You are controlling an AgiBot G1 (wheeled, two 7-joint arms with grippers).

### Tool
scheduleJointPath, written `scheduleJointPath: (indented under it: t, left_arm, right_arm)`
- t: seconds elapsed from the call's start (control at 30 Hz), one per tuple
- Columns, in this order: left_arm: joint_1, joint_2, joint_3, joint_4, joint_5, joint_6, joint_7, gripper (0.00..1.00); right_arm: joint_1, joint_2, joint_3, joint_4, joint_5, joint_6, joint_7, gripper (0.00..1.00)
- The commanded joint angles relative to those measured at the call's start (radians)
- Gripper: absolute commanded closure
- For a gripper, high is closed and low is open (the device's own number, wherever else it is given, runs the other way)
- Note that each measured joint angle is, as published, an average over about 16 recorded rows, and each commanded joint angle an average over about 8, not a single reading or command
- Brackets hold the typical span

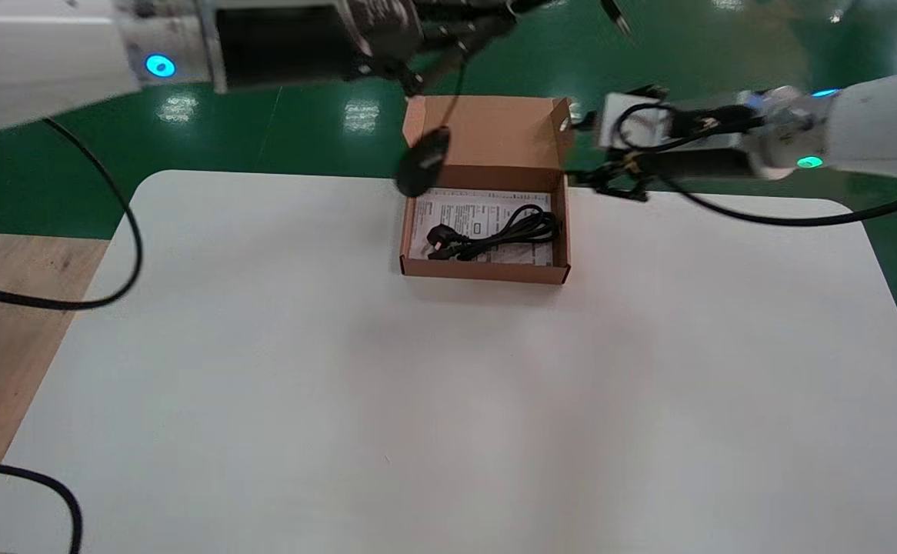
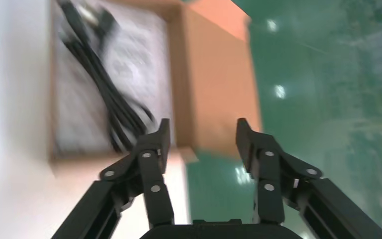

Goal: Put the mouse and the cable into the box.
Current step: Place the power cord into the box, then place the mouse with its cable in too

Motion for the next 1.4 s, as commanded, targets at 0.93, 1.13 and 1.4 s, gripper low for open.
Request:
scheduleJointPath:
  t: [0.93,1.13,1.4]
  left_arm:
    - [0.233,0.139,0.204,0.086,-0.224,-0.423,-0.181,1.00]
    - [0.314,0.139,0.240,0.107,-0.327,-0.431,-0.414,1.00]
    - [0.339,0.138,0.307,0.085,-0.392,-0.514,-0.634,0.46]
  right_arm:
    - [0.118,0.292,-0.040,-0.071,-0.065,-0.146,-0.025,0.00]
    - [0.125,0.311,-0.045,-0.065,-0.072,-0.168,-0.034,0.00]
    - [0.133,0.323,-0.055,-0.057,-0.087,-0.186,-0.033,0.00]
